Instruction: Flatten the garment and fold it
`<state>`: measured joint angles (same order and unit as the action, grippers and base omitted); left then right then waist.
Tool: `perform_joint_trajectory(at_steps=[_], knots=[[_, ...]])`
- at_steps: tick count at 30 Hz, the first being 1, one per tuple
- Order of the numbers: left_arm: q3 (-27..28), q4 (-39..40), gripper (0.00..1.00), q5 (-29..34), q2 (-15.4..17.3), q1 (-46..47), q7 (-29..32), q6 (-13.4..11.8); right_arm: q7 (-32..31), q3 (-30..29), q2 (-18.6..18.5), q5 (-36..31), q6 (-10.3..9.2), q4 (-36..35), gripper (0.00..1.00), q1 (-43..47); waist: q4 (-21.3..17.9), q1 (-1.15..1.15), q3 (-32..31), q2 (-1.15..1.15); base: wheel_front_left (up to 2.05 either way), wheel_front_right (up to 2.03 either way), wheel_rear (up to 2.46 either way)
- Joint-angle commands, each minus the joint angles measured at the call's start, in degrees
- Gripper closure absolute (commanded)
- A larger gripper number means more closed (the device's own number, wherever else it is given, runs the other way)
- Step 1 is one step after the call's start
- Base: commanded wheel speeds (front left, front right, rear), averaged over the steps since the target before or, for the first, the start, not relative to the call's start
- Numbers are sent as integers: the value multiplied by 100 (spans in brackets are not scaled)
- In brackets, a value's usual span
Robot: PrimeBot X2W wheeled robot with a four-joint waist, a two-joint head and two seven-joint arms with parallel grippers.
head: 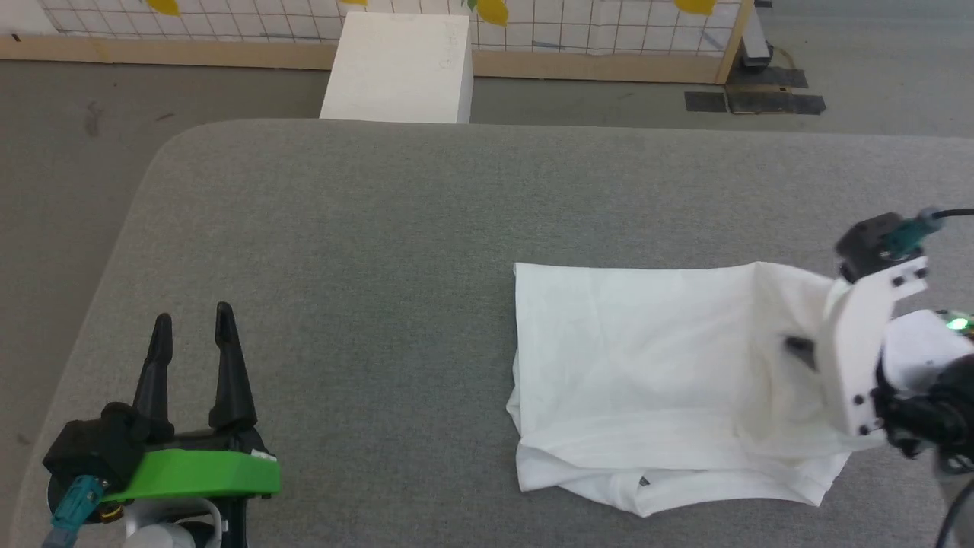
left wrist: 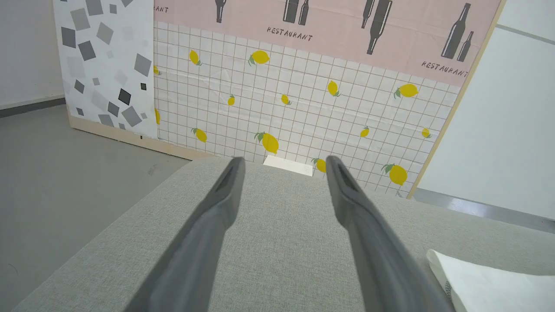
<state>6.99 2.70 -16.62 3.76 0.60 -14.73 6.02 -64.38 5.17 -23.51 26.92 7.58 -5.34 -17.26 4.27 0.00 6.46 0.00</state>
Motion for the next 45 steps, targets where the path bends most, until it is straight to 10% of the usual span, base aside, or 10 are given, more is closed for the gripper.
perform_joint_trajectory(at_steps=[1,26,27,28,45], knots=[[-15,-8,0,22,-28,-76,-27,42,-5,152,130,61,-9,-44,100,13,52,0,12,0,0,0,0],[-310,-139,0,-73,-69,187,-27,124,1296,1960,1282,-133,-9,2441,100,-1255,759,0,486,0,0,0,0],[-309,-141,0,-75,-71,185,-27,125,1377,1990,1318,-148,-9,2563,64,-1278,756,0,484,0,0,0,0],[-309,-144,0,-76,-72,181,-27,125,1437,2049,1331,-168,-9,2637,0,-1303,754,0,482,0,0,0,0],[-172,-111,0,8,-73,21,-27,127,2729,3078,1574,237,-9,2432,0,-1986,249,0,129,0,0,0,0]])
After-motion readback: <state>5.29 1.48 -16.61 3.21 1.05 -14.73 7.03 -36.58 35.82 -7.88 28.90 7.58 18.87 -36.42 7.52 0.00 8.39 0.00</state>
